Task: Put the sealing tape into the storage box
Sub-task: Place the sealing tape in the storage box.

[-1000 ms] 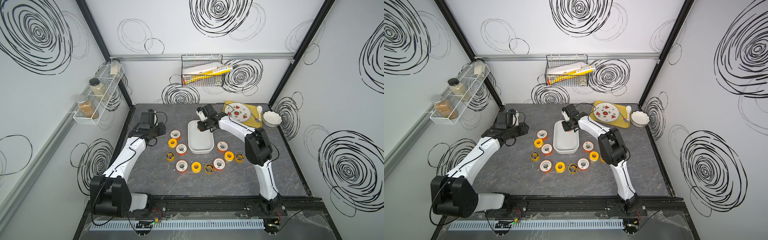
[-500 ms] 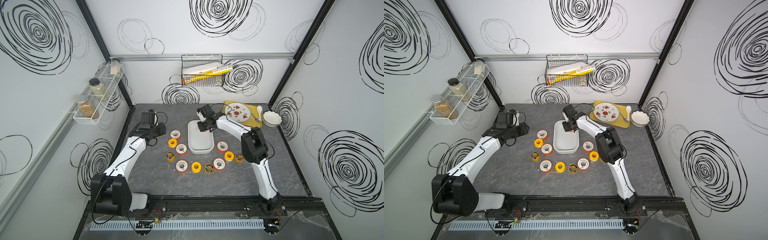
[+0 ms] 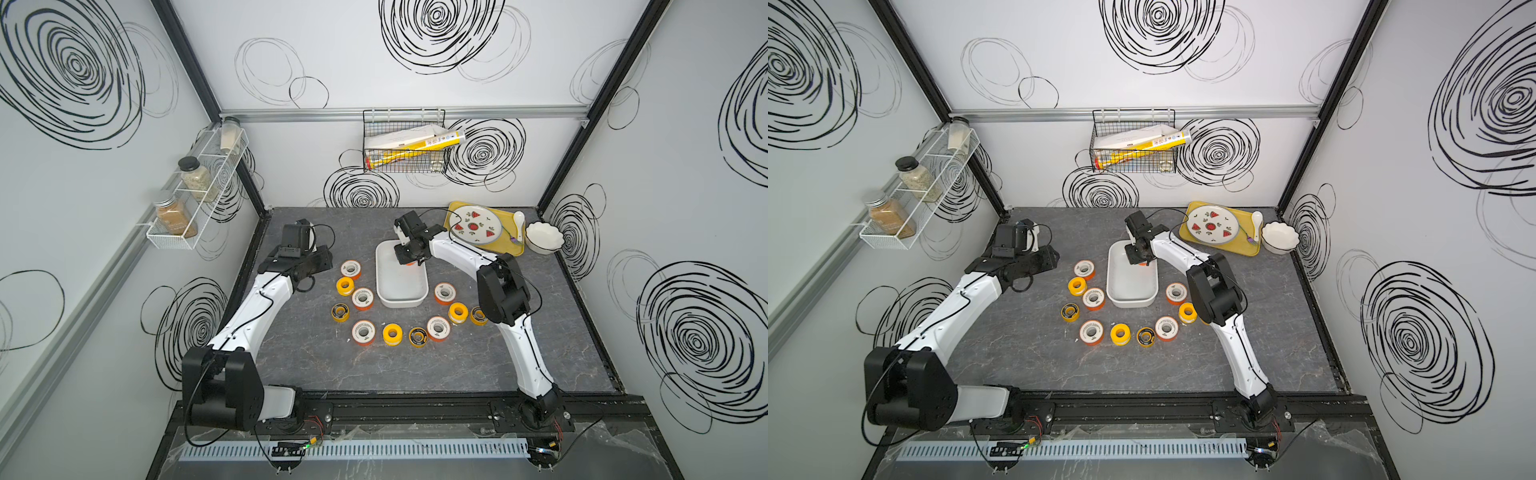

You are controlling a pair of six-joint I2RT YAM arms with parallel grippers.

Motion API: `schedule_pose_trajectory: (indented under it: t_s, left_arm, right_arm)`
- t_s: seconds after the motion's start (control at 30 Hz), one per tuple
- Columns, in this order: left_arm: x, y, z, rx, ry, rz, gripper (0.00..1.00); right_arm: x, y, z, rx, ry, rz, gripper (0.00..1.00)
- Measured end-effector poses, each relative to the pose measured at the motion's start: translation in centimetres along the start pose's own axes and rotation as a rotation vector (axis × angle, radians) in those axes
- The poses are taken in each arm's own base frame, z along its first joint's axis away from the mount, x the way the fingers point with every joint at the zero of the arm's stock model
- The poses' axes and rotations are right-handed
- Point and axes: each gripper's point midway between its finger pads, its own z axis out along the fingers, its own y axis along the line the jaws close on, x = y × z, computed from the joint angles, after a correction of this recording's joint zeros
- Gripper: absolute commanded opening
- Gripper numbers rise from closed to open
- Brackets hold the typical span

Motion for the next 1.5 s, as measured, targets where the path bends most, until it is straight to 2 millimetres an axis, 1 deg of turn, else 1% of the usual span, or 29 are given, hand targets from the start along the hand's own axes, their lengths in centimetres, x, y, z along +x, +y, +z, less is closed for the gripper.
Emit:
schedule_pose_trajectory:
  t_s: [0.07, 0.13, 0.2, 0.37, 0.6, 0.67, 0.73, 0.8, 0.87, 1.0, 1.07, 1.1, 1.17, 1.37, 1.43, 1.5]
  left_arm:
    - [0.0, 0.0, 0.0, 0.001, 0.001, 0.000, 0.46]
    - [0.0, 0.0, 0.0, 0.001, 0.002, 0.000, 0.46]
    - [0.1, 0.0, 0.1, 0.001, 0.005, -0.001, 0.46]
    - [0.3, 0.1, 0.4, 0.001, 0.014, -0.002, 0.46]
    - [0.3, 0.0, 0.4, 0.002, 0.015, -0.001, 0.46]
    - [0.4, 0.0, 0.5, 0.003, 0.018, -0.002, 0.46]
    - [0.4, 0.0, 0.6, 0.004, 0.022, -0.002, 0.46]
    - [0.5, 0.0, 0.7, 0.007, 0.027, -0.003, 0.46]
    - [0.6, 0.0, 0.9, 0.009, 0.033, -0.004, 0.46]
    - [0.9, 0.1, 1.2, 0.009, 0.047, -0.005, 0.46]
    - [1.1, 0.1, 1.4, 0.009, 0.054, -0.006, 0.46]
    - [1.1, 0.1, 1.4, 0.009, 0.057, -0.007, 0.46]
    - [1.2, 0.1, 1.5, 0.009, 0.060, -0.007, 0.46]
    - [1.3, 0.1, 1.6, 0.008, 0.064, -0.002, 0.46]
    - [1.5, -0.1, 1.7, 0.005, 0.068, 0.005, 0.46]
    - [1.9, -0.4, 1.9, -0.004, 0.077, 0.021, 0.46]
  right_arm:
    - [0.3, -0.1, 0.3, 0.004, 0.010, 0.002, 0.26]
    - [0.4, -0.1, 0.4, 0.007, 0.015, 0.004, 0.32]
    - [0.2, -0.1, 0.3, 0.009, 0.012, 0.011, 0.37]
    - [-0.3, -0.1, 0.0, 0.013, 0.000, 0.025, 0.45]
    - [-0.4, -0.3, -0.2, 0.023, -0.006, 0.039, 0.45]
    - [-0.4, -0.2, -0.5, 0.013, -0.013, 0.041, 0.45]
    - [0.0, -0.1, -1.5, -0.001, -0.021, 0.042, 0.46]
    - [0.1, 0.1, -3.4, -0.020, -0.045, 0.050, 0.46]
    - [-0.6, 0.2, -5.8, -0.044, -0.095, 0.060, 0.46]
    - [-2.3, 0.3, -11.4, -0.110, -0.228, 0.090, 0.46]
    - [-2.5, -0.2, -13.5, -0.148, -0.287, 0.110, 0.46]
    - [-2.1, -0.7, -14.3, -0.165, -0.306, 0.124, 0.46]
    - [-1.3, -1.9, -15.2, -0.190, -0.332, 0.155, 0.46]
    - [3.3, -7.6, -16.9, -0.193, -0.368, 0.270, 0.46]
    - [4.4, -8.7, -17.8, -0.194, -0.385, 0.287, 0.48]
    - [5.1, -9.1, -19.0, -0.202, -0.410, 0.285, 0.48]
